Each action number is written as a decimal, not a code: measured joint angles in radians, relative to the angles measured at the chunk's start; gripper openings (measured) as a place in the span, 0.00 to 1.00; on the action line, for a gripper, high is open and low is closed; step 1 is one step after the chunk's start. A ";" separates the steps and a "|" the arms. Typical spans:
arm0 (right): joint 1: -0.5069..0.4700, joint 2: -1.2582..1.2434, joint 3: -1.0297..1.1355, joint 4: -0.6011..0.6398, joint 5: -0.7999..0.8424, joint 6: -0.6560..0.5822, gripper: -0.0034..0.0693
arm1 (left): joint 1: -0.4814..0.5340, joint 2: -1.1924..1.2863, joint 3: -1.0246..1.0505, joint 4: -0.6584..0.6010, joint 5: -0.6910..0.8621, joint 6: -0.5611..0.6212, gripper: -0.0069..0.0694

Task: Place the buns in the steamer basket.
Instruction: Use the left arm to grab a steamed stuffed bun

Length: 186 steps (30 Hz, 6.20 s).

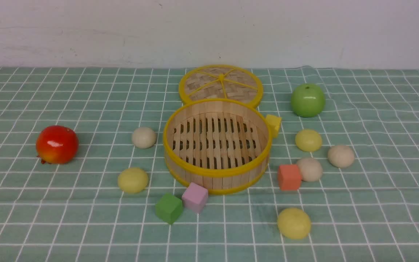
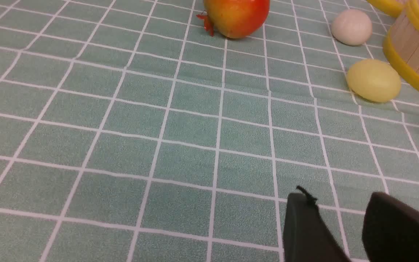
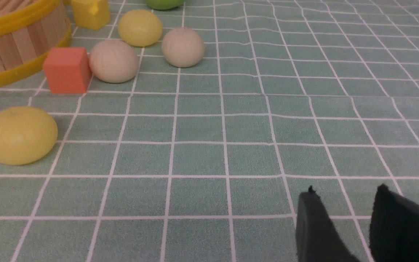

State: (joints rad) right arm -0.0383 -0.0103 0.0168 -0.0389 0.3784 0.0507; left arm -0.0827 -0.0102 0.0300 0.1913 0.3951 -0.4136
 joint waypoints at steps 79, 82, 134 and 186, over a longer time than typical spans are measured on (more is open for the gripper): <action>0.000 0.000 0.000 0.000 0.000 0.000 0.37 | 0.000 0.584 -0.478 -0.125 -0.127 -0.176 0.40; 0.000 0.000 0.000 0.000 0.000 0.000 0.37 | 0.000 0.703 -0.478 -0.127 -0.125 -0.180 0.40; 0.000 0.000 0.000 0.000 0.000 0.000 0.38 | -0.210 1.627 -1.221 -0.183 0.409 0.060 0.40; 0.000 0.000 0.000 0.000 0.000 0.000 0.38 | -0.212 1.990 -1.651 -0.135 0.621 0.096 0.40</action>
State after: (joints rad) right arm -0.0383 -0.0103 0.0168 -0.0389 0.3784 0.0507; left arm -0.2943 1.9802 -1.6210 0.0559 1.0166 -0.3176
